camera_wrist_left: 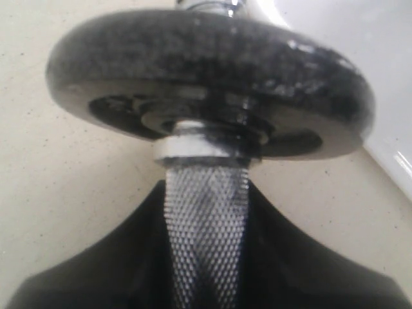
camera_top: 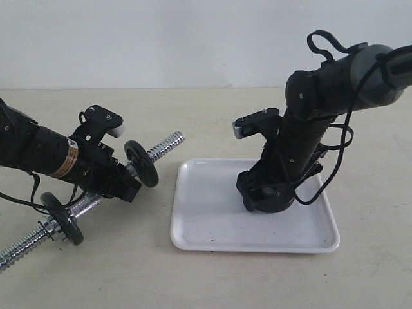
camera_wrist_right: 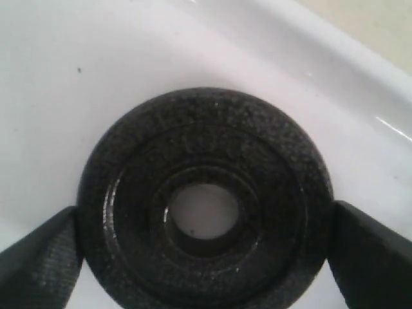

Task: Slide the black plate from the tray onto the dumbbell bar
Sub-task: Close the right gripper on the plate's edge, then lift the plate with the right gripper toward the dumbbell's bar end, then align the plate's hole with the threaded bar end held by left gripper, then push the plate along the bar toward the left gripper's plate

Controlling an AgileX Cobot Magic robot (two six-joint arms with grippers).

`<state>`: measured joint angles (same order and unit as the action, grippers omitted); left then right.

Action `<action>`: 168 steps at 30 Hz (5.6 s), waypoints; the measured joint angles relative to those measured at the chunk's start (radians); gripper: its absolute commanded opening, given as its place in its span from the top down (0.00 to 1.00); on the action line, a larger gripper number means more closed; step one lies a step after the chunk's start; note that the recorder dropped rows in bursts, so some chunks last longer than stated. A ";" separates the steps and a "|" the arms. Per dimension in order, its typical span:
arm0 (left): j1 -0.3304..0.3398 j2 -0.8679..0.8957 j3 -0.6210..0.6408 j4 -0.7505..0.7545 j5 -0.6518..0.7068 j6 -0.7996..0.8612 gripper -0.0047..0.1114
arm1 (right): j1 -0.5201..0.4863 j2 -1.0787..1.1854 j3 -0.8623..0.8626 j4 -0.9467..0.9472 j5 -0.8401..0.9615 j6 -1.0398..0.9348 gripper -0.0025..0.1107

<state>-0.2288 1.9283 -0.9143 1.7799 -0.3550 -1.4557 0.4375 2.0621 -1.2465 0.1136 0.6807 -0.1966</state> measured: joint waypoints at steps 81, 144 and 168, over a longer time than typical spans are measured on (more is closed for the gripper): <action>0.000 -0.105 0.056 0.002 -0.176 0.414 0.92 | -0.389 -0.087 0.042 1.144 0.498 -0.926 0.98; 0.000 -0.105 0.062 -0.117 -0.289 0.603 0.92 | -0.288 -0.105 0.019 1.257 0.493 -0.838 0.98; 0.000 -0.105 0.062 -0.117 -0.289 0.603 0.92 | -0.288 -0.109 0.010 1.196 0.499 -0.787 0.98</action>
<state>-0.2288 1.8233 -0.8522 1.6625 -0.6441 -0.8522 0.1497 1.9527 -1.2368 1.3094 1.1796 -0.9839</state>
